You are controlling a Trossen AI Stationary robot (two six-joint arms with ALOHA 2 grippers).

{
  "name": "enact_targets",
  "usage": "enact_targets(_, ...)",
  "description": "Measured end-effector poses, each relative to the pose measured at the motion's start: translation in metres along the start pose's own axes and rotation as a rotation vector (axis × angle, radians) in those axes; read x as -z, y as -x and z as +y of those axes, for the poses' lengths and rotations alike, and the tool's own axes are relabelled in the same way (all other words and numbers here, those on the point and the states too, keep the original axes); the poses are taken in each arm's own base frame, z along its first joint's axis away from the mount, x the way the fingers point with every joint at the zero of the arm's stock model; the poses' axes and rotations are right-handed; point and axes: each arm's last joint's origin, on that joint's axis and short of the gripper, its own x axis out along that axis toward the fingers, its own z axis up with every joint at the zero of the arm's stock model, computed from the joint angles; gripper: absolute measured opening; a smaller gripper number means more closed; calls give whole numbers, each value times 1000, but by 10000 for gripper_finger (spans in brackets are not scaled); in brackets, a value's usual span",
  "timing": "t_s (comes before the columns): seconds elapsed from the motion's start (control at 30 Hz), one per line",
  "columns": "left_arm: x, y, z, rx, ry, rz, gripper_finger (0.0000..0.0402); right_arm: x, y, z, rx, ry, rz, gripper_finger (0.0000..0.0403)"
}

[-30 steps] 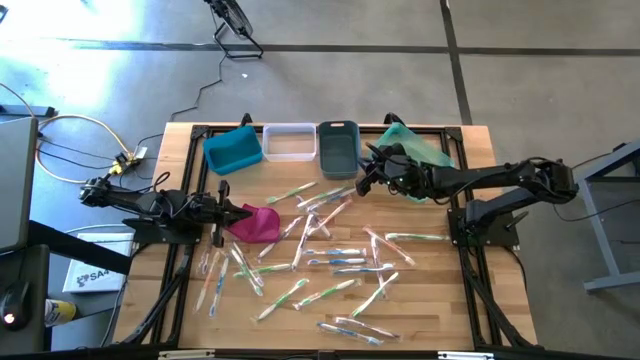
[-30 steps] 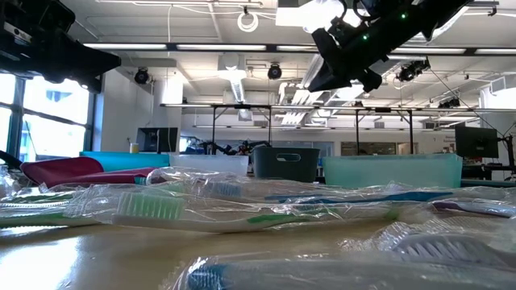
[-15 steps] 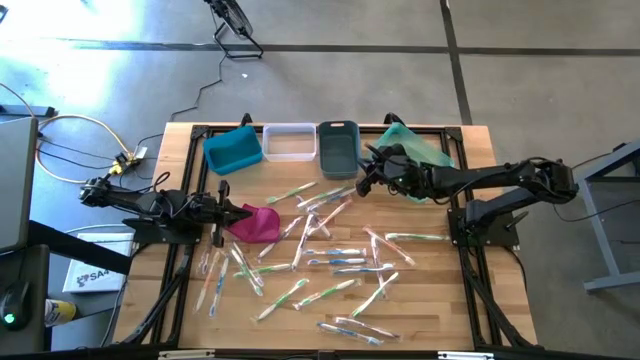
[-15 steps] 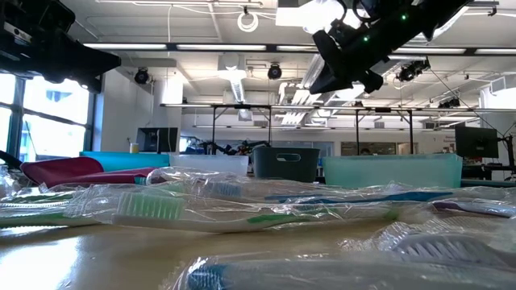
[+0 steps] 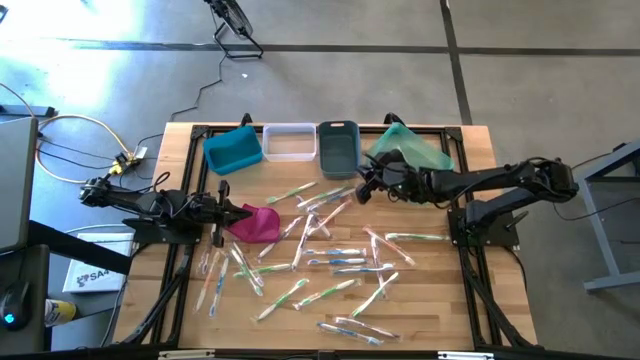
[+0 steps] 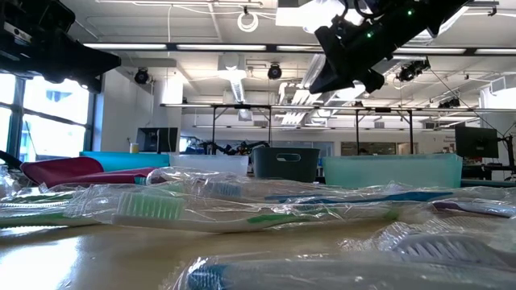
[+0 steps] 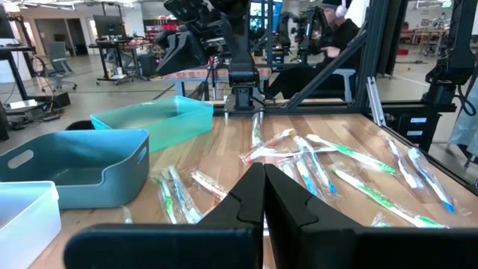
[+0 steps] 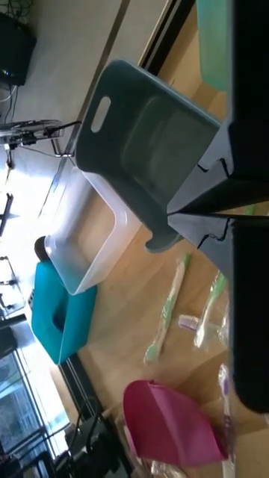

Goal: Pick & Place Toothbrushes
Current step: Put the green toothbrush into the dark blue bin

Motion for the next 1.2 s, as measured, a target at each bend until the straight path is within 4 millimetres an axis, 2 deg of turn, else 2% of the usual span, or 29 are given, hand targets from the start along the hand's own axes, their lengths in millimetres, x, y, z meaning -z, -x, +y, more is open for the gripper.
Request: enact_targets(1.2, -3, 0, 0, 6, 44, -34, 0, 6, 4, 7, -25, 63, 30, 3)
